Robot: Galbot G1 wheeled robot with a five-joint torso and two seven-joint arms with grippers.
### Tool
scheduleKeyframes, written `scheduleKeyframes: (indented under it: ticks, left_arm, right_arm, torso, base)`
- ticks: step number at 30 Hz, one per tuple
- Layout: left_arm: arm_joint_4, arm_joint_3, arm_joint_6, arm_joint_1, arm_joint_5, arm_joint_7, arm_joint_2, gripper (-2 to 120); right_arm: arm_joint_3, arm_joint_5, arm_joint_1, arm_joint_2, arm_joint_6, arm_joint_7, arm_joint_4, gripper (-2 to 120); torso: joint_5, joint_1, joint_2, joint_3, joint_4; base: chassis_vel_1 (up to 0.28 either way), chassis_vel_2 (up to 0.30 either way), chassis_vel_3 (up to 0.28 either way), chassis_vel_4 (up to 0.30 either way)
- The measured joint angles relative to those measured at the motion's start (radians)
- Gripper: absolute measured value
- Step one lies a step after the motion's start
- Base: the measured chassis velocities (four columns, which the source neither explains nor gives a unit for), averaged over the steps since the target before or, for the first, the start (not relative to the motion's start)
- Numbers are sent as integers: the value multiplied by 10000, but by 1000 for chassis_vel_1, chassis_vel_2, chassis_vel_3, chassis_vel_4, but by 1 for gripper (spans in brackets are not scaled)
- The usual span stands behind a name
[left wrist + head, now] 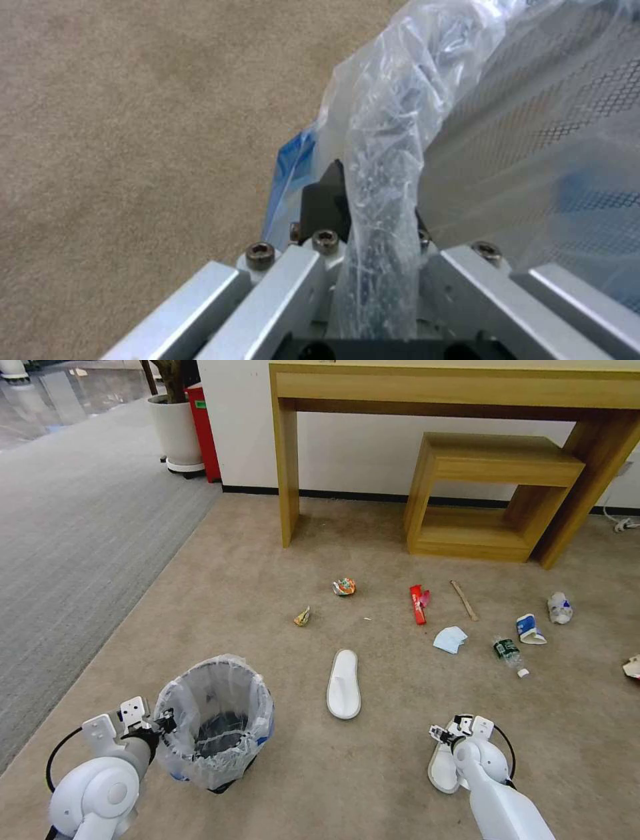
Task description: Pick up the trash bin and place the garbage on the floor into it.
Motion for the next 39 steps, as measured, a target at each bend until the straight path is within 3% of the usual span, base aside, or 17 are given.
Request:
scheduleKeyframes:
  ticks: [3,7,12,18,20,24,27,39]
  left_arm:
    - [33,31,-9,-22,12,7,-26,1]
    - [70,45,-23,-28,41,21,-43,1]
    - [88,44,-40,-27,50,33,-35,1]
    - [102,40,-47,-33,51,35,-28,1]
    - [103,40,-52,-36,51,37,-35,1]
    - [118,45,-54,-47,50,39,-38,1]
    - [161,66,-58,-69,53,43,-47,1]
    - [225,123,-69,-126,61,56,-65,1]
  right_arm:
    - [21,-1,-1,-42,25,0,-3,100]
    - [39,-23,-6,-66,90,-6,-49,89]
    - [41,-70,4,-70,154,-25,-121,67]
    - [30,-107,34,-72,186,-39,-187,51]
    - [21,-146,50,-72,212,-50,-244,37]
    - [17,-189,63,-72,236,-62,-292,27]
    - [14,-235,63,-76,250,-75,-314,13]
    - [-5,-320,35,-122,294,-149,-357,0]
  torso:
    - [0,-1,0,0,0]
    - [0,0,0,0,0]
    - [-1,0,1,0,0]
    - [-1,0,0,0,0]
    - [-2,0,0,0,-1]
    - [-2,0,0,0,-1]
    - [-2,-1,0,0,-1]
    - [1,0,1,-1,1]
  base:
    - [0,0,0,0]
    - [0,0,0,0]
    - [0,0,0,0]
    - [0,0,0,0]
    - [0,0,0,0]
    - [0,0,0,0]
    - [0,0,0,0]
    - [0,0,0,0]
